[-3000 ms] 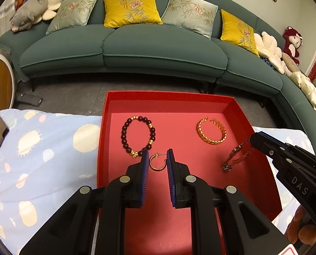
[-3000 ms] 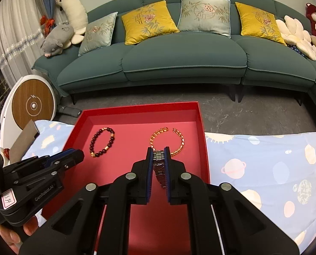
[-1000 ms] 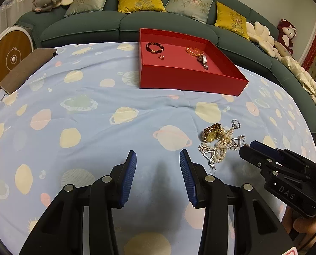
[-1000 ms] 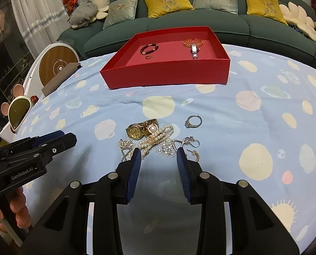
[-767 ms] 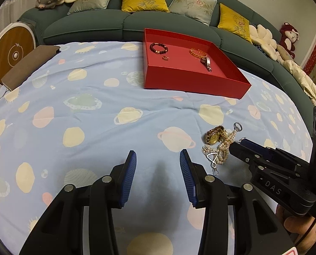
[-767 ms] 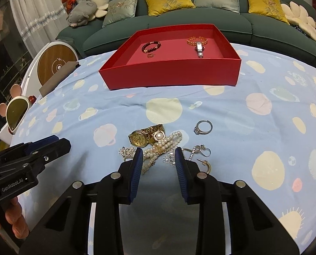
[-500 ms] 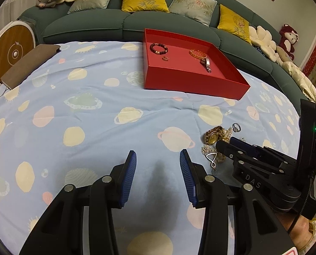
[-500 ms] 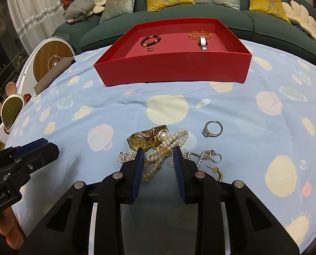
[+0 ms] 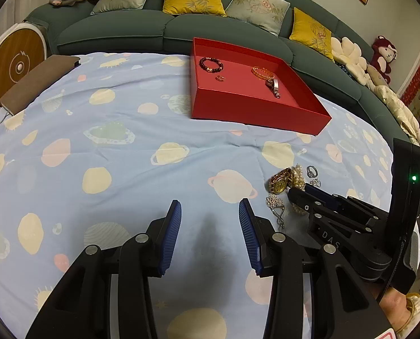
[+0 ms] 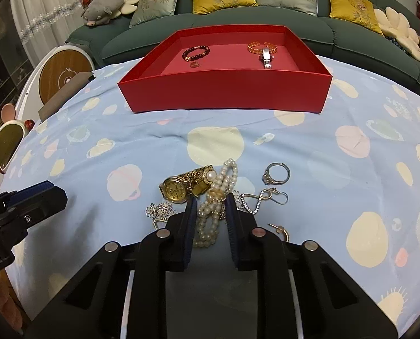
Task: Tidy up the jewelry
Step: 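Lower the right tool onto the pearl necklace and close around it, then lift the pearl necklace with the right tool while the left tool grasps the gold watch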
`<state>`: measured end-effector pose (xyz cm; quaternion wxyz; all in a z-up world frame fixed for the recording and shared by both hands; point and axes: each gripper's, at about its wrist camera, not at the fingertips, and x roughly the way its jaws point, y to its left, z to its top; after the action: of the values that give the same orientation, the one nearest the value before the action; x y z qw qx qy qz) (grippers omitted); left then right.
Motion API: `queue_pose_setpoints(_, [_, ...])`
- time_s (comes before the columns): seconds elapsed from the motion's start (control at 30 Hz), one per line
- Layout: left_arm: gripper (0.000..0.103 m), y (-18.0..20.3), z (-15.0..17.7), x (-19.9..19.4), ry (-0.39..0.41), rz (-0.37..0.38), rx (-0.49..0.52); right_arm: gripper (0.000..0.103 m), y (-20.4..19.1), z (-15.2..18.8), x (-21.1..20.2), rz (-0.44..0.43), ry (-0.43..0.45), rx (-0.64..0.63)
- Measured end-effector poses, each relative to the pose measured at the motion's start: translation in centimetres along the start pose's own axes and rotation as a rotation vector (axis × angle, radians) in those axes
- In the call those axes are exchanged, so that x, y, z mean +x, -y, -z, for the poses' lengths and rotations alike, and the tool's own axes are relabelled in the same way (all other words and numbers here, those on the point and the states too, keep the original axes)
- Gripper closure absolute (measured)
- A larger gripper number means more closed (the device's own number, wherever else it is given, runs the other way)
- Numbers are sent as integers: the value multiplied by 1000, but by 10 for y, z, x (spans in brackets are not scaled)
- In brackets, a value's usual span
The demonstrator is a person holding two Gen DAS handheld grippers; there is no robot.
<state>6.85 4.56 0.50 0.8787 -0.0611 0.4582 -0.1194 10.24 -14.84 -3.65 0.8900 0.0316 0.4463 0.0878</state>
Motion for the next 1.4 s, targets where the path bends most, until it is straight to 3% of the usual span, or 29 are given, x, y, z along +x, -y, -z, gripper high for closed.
queue_pose_setpoints(0.23, [63, 7, -1, 1, -2, 15, 6, 89, 11, 8, -11, -2, 0, 3])
queue_pose_setpoints(0.53, [63, 34, -3, 12, -9, 62, 49, 91, 26, -1, -61, -26, 122, 20])
queue_pose_setpoints(0.77, [63, 57, -8, 37, -33, 98, 87, 91, 53, -6, -86, -63, 165, 93])
queue_pose_setpoints(1.03, [63, 73, -13, 62, -45, 102, 109, 91, 71, 4, -93, -72, 162, 124])
queue_pose_setpoints(1.17, [63, 78, -14, 73, -57, 110, 104, 91, 78, 8, -95, -117, 156, 144])
queue_pose_setpoints(1.4, [63, 85, -15, 79, -25, 85, 137, 90, 102, 19, -76, -107, 65, 223])
